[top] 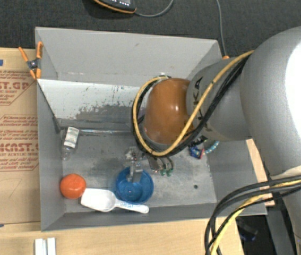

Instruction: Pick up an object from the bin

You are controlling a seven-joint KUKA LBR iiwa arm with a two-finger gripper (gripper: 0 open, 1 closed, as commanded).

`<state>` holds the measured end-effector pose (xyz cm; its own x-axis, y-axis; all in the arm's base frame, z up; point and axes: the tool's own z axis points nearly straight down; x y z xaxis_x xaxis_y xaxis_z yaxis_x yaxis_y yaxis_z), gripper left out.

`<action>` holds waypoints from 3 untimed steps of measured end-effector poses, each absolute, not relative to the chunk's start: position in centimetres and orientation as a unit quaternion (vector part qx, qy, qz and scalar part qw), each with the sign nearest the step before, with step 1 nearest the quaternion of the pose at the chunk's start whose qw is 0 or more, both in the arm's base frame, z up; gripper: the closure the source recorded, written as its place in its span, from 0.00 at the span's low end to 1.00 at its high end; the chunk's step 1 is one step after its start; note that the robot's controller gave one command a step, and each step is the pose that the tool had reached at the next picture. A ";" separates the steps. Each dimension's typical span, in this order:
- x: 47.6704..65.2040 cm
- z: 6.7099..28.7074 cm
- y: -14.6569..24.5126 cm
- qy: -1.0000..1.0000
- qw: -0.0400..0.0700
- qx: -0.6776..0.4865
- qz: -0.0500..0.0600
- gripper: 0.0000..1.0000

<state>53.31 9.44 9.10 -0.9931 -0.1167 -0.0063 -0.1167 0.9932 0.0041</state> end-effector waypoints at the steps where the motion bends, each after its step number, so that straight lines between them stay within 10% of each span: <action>1: 53.3 9.1 9.4 0.998 0.003 -0.058 0.002 1.00; 2: 52.9 10.6 9.4 0.998 0.005 -0.066 0.003 1.00; 3: 51.9 19.5 8.3 0.999 0.001 -0.051 0.003 1.00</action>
Offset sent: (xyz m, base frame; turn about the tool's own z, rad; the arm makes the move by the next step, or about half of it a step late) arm -0.0042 -0.0010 0.0145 -0.0156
